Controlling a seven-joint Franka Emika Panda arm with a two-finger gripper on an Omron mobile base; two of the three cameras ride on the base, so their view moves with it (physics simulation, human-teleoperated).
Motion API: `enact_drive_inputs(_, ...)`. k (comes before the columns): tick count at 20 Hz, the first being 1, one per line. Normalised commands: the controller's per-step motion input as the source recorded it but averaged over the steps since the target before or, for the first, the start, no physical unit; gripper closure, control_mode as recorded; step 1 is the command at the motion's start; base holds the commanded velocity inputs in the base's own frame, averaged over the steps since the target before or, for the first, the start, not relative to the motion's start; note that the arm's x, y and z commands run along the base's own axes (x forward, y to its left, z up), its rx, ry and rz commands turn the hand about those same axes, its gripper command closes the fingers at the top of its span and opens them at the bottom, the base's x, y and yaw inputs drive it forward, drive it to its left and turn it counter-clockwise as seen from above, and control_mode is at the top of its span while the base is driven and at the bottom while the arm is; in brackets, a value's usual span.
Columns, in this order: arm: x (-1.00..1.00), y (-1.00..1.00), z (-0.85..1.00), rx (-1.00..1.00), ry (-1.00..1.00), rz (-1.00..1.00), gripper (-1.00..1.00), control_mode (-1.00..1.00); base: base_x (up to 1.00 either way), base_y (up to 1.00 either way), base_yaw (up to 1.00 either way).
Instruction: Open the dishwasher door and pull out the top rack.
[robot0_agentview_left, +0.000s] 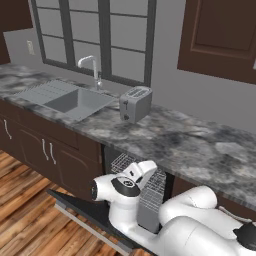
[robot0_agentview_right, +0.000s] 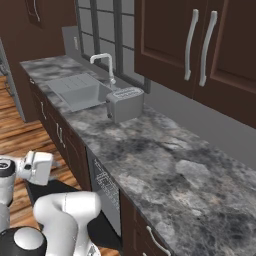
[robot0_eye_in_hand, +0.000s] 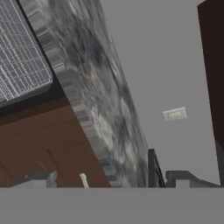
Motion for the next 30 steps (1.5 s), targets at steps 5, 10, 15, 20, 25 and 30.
enact_drive_inputs(5, 0.17, -0.21, -0.4, 0.09, 0.06, 0.0, -1.0, -1.0, 0.0, 0.0, 0.0)
enact_drive_inputs(10, 0.2, -0.01, -0.36, 0.02, 0.04, 0.0, -1.0, -1.0, 0.0, 0.0, 0.0)
enact_drive_inputs(15, 0.22, 0.0, -0.39, 0.0, 0.0, 0.01, -1.0, -1.0, 0.0, 0.0, 0.0)
enact_drive_inputs(20, 0.31, 0.0, -0.34, 0.0, 0.02, 0.03, -1.0, -1.0, 0.0, 0.0, 0.0)
enact_drive_inputs(25, 0.37, 0.01, -0.27, 0.0, 0.03, 0.0, -1.0, -1.0, 0.0, 0.0, 0.0)
enact_drive_inputs(30, 0.33, 0.0, -0.32, 0.0, 0.03, 0.0, -1.0, -1.0, 0.0, 0.0, 0.0)
